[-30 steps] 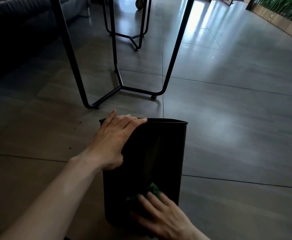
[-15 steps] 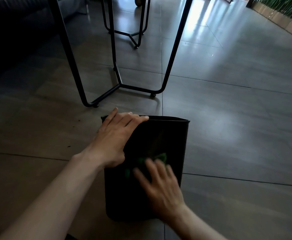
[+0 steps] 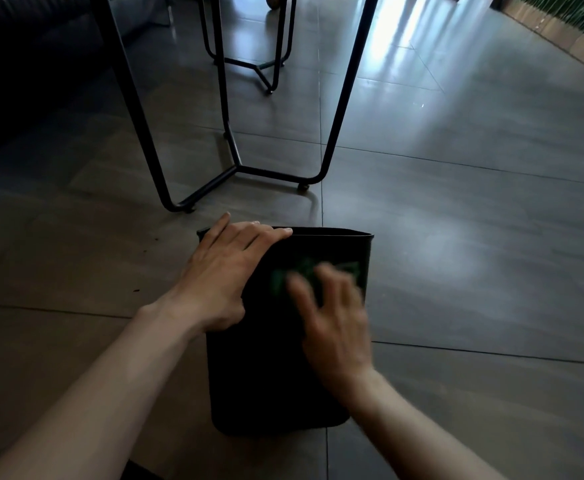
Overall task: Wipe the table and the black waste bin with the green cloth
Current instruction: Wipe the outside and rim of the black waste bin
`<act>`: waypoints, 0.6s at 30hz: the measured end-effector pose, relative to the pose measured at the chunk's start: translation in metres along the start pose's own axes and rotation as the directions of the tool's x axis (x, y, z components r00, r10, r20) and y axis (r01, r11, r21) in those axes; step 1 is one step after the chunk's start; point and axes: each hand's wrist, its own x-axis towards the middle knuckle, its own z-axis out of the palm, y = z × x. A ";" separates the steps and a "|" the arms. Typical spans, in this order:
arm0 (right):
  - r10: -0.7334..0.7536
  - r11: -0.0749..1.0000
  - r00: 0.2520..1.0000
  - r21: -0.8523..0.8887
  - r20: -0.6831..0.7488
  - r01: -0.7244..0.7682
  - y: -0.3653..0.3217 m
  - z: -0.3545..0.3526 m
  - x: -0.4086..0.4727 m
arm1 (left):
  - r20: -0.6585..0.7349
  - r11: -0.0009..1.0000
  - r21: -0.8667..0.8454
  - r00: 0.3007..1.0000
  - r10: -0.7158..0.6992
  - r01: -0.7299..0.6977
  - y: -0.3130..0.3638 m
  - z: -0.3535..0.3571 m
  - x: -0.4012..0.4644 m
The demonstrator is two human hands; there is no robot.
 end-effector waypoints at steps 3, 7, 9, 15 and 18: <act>-0.461 0.883 0.866 0.007 0.193 0.469 -0.016 0.006 -0.071 | -0.005 1.000 -0.010 1.000 -0.002 0.002 0.000 0.001 -0.001; -0.401 0.915 0.898 0.030 0.181 0.402 0.008 -0.001 -0.062 | -0.015 1.000 -0.008 1.000 0.007 -0.007 -0.001 0.003 -0.001; -0.071 0.997 0.995 0.036 0.074 0.069 0.022 -0.006 -0.017 | -0.009 1.000 -0.002 1.000 0.001 -0.001 -0.001 0.002 -0.001; -0.135 0.991 0.989 -0.006 0.067 0.136 0.002 0.004 -0.002 | 0.001 1.000 -0.010 1.000 -0.008 0.008 0.001 -0.001 0.000; -0.507 0.857 0.831 0.030 0.229 0.515 -0.010 0.007 -0.068 | 0.007 1.000 -0.007 1.000 -0.005 0.005 0.001 0.000 -0.001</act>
